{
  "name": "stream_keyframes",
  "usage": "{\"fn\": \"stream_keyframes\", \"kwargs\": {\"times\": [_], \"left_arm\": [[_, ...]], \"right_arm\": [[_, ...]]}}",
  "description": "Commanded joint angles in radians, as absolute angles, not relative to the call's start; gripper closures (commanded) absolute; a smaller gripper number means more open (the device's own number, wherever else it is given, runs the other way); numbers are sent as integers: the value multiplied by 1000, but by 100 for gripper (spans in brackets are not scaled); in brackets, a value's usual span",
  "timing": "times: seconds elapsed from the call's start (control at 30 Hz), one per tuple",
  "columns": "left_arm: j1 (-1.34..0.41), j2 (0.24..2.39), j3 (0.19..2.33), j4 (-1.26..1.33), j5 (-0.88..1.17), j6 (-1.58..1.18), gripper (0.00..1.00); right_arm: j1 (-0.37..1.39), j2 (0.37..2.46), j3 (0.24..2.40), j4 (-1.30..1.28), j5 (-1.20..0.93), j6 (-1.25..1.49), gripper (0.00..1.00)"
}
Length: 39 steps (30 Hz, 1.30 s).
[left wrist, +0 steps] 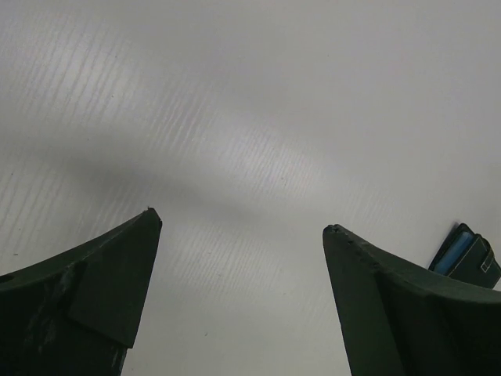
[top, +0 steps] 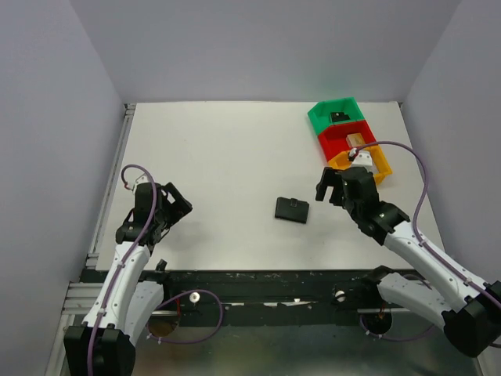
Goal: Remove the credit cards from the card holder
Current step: Pick up the card holder from the center of the board.
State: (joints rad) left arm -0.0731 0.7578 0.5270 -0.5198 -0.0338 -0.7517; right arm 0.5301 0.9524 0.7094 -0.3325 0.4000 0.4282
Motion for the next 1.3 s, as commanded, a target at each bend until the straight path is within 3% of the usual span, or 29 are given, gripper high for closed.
{"fn": "stream_keyframes", "kwargs": {"times": [0.0, 0.33, 0.73, 0.97, 1.27], "left_arm": [[-80, 765, 529, -512, 29, -739, 1], [-90, 669, 489, -489, 38, -726, 1], [-136, 663, 491, -468, 46, -712, 1], [-408, 745, 569, -477, -130, -693, 3], [-549, 997, 610, -188, 0, -707, 22]], "right_arm": [[532, 905, 680, -348, 327, 423, 0], [532, 836, 643, -341, 284, 406, 0], [534, 949, 661, -333, 301, 465, 0], [531, 1103, 704, -342, 189, 517, 4], [502, 1230, 670, -268, 81, 612, 13]]}}
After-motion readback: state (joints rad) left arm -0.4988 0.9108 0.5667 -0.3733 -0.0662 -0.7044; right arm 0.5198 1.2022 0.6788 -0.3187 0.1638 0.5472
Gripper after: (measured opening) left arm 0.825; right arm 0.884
